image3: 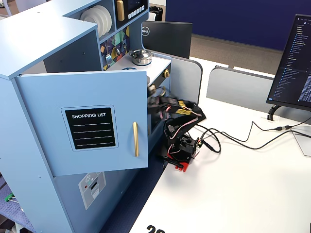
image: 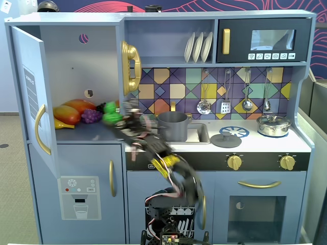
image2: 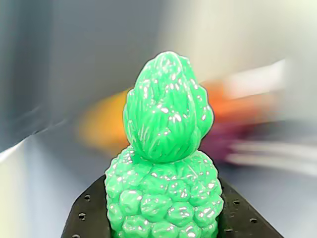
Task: Pick up the green pineapple from the left cabinet and place it in the gray recipient
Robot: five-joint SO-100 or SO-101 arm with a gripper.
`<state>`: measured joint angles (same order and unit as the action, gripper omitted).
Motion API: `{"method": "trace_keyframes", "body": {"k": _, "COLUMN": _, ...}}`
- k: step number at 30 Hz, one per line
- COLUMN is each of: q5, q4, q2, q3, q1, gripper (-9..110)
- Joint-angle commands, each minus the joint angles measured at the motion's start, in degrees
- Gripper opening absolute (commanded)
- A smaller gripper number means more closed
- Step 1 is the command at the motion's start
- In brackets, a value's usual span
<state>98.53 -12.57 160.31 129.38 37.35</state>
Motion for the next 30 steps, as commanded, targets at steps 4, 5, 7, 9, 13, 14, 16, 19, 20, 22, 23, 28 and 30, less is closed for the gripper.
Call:
{"method": "trace_keyframes", "body": {"k": 4, "q5": -9.6, "q4": -5.5, "q2": 11.7, "q3": -1.5, "q1": -28.0, "gripper": 0}}
{"method": "trace_keyframes", "body": {"k": 5, "q5": -10.1, "q4": -5.4, "q2": 10.2, "q3": -1.8, "q1": -31.1, "gripper": 0}}
{"method": "trace_keyframes", "body": {"k": 7, "q5": -11.6, "q4": -3.2, "q2": 6.1, "q3": -2.7, "q1": -35.3, "gripper": 0}}
{"method": "trace_keyframes", "body": {"k": 9, "q5": -12.6, "q4": -1.6, "q2": 0.4, "q3": -4.7, "q1": -37.1, "gripper": 0}}
{"method": "trace_keyframes", "body": {"k": 13, "q5": -8.7, "q4": 0.6, "q2": -12.3, "q3": -10.5, "q1": -38.1, "gripper": 0}}
{"method": "trace_keyframes", "body": {"k": 14, "q5": -8.2, "q4": 1.1, "q2": -15.4, "q3": -12.0, "q1": -38.2, "gripper": 0}}
{"method": "trace_keyframes", "body": {"k": 16, "q5": -7.9, "q4": 0.4, "q2": -21.4, "q3": -15.7, "q1": -38.1, "gripper": 0}}
{"method": "trace_keyframes", "body": {"k": 19, "q5": -6.7, "q4": -0.1, "q2": -30.1, "q3": -21.4, "q1": -38.7, "gripper": 0}}
{"method": "trace_keyframes", "body": {"k": 20, "q5": -6.2, "q4": -0.6, "q2": -32.8, "q3": -23.5, "q1": -38.8, "gripper": 0}}
{"method": "trace_keyframes", "body": {"k": 22, "q5": -5.6, "q4": -1.3, "q2": -37.4, "q3": -27.3, "q1": -38.8, "gripper": 0}}
{"method": "trace_keyframes", "body": {"k": 23, "q5": -4.7, "q4": -2.0, "q2": -39.4, "q3": -29.3, "q1": -38.8, "gripper": 0}}
{"method": "trace_keyframes", "body": {"k": 28, "q5": -4.0, "q4": -4.1, "q2": -45.2, "q3": -34.7, "q1": -38.2, "gripper": 6}}
{"method": "trace_keyframes", "body": {"k": 30, "q5": -7.2, "q4": -4.1, "q2": -45.4, "q3": -35.2, "q1": -38.4, "gripper": 22}}
